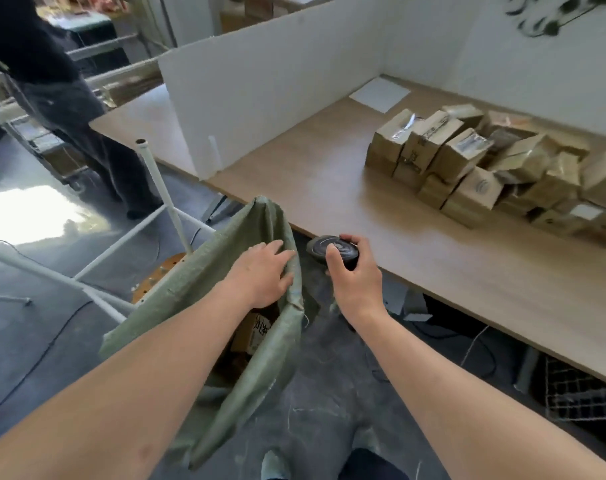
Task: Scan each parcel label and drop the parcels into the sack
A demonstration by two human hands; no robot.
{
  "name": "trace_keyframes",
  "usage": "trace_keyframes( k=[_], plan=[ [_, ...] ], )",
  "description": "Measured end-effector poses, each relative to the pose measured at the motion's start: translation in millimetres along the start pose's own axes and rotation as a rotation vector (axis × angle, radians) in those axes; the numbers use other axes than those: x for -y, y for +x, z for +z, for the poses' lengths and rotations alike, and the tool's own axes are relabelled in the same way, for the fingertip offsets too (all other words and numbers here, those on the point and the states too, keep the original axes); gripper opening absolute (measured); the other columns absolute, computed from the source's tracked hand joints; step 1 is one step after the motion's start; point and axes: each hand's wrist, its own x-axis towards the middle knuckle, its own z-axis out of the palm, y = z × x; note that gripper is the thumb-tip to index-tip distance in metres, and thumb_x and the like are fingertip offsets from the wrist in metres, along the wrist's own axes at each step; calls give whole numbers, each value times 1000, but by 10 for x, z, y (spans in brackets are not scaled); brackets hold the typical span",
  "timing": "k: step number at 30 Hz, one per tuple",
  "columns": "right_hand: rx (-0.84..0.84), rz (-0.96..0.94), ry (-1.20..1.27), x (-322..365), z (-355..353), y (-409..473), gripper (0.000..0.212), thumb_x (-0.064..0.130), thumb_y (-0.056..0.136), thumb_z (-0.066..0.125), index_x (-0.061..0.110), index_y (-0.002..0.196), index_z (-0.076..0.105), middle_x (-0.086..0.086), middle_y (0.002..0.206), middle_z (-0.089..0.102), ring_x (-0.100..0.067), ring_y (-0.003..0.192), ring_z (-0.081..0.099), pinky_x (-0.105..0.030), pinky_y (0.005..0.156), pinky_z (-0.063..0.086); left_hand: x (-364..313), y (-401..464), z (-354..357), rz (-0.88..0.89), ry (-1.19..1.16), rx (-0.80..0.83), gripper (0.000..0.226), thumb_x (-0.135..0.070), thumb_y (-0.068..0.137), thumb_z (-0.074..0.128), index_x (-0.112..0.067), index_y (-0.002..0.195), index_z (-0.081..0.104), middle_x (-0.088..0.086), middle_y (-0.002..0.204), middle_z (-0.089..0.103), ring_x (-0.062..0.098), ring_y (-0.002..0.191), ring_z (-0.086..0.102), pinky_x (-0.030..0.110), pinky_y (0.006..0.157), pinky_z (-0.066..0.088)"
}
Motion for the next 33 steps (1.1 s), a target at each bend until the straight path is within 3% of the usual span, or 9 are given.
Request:
trace_keyframes(
  k=[6, 12, 16, 18, 25, 30, 33],
  plan=[
    [-161, -76, 35, 80, -839, -5, 26, 47, 99, 68, 41, 123, 59, 20, 110, 68, -5, 104, 68, -45, 98, 60, -850, 262, -342, 131, 21, -71, 54, -42, 105, 52, -20, 154, 46, 11, 156, 45, 34, 139, 46, 44, 115, 40],
    [-245, -91, 61, 77, -1928, -26, 43, 67, 82, 59, 47, 121, 58, 16, 110, 70, -19, 99, 74, -56, 87, 64, -1985, 537, -585, 229, 6, -130, 58, -42, 106, 52, -23, 160, 40, 9, 168, 32, 32, 150, 37, 44, 121, 33],
    [-308, -113, 57, 4, -2714, -16, 34, 56, 94, 63, 44, 125, 56, 15, 111, 68, -20, 99, 74, -57, 81, 65, -2794, 674, -685, 293, 8, -159, 57, -42, 107, 52, -24, 160, 40, 4, 169, 30, 29, 152, 36, 43, 121, 35],
    [-347, -118, 54, -79, -3074, -8, 30, 51, 99, 64, 42, 127, 55, 16, 112, 67, -20, 100, 74, -56, 82, 66, -3202, 741, -712, 330, 3, -173, 57, -42, 106, 53, -24, 159, 41, 4, 168, 32, 29, 152, 35, 44, 121, 36],
    [-486, -95, 65, -293, -4165, 96, 44, 66, 86, 58, 45, 124, 56, 16, 111, 69, -19, 99, 74, -56, 82, 65, -4343, 1190, -723, 481, 33, -184, 52, -40, 104, 57, -24, 153, 49, 3, 157, 45, 28, 141, 46, 42, 111, 45],
    [-615, -46, 62, -446, -4813, 467, 37, 69, 83, 57, 53, 116, 55, 16, 112, 69, -19, 100, 73, -59, 80, 64, -5019, 1819, -708, 605, 67, -178, 50, -39, 103, 58, -22, 150, 52, 6, 149, 51, 30, 132, 54, 42, 103, 52],
    [-696, -17, 65, -534, -5123, 799, 42, 68, 82, 57, 48, 119, 59, 11, 109, 73, -19, 97, 74, -58, 81, 64, -5356, 2325, -686, 667, 67, -169, 51, -40, 100, 61, -22, 148, 54, 5, 146, 52, 31, 129, 56, 45, 101, 54]
  ],
)
